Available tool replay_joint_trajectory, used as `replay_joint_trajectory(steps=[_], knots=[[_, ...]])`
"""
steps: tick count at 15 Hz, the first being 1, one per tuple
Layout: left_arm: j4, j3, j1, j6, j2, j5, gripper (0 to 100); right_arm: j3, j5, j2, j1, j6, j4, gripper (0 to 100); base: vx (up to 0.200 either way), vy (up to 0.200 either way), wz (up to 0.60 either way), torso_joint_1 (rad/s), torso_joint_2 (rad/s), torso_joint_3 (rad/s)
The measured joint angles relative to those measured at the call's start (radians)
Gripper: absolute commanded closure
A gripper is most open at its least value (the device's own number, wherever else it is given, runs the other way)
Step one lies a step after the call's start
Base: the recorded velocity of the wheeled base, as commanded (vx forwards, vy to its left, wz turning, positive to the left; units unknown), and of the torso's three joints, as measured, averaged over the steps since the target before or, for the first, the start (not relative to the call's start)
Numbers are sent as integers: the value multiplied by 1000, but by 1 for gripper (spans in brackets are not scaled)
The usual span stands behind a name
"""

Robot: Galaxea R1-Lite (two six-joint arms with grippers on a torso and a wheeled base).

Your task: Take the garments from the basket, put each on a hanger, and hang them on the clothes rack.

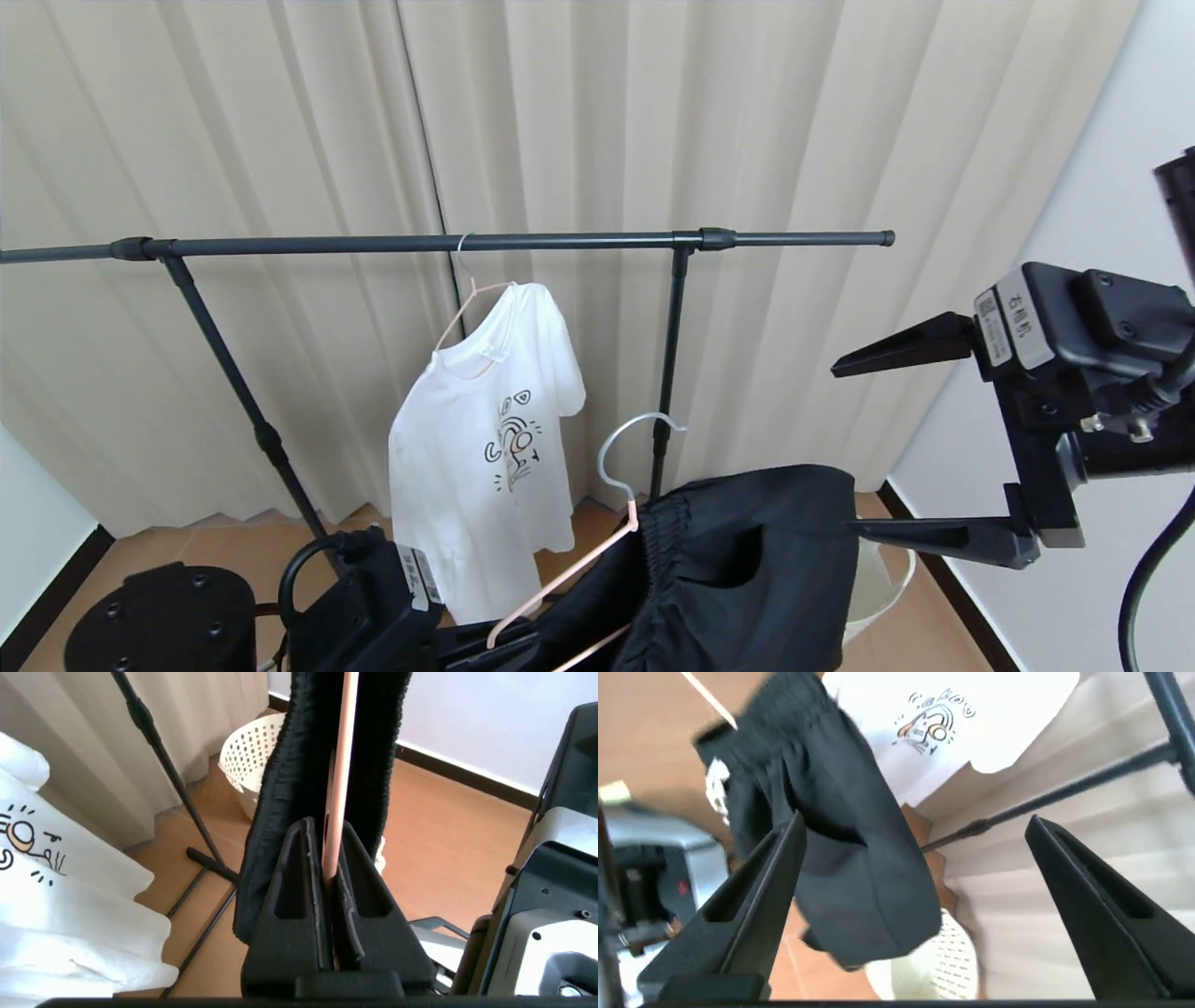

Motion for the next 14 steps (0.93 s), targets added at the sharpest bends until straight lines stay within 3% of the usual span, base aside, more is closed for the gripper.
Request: replay_joint_trajectory(steps=[2,6,14], knots=[[-1,5,-4,0,-13,-1,100,-87,78,77,-8,-76,113,0,0,0,0,0,0,0],[1,16,-13,0,-18,-1,100,-127,144,197,-8,-87,119,0,0,0,0,0,0,0],[0,16,-36,0,-21,0,100,-123,144,302,71,-87,118,0,0,0,0,0,0,0]])
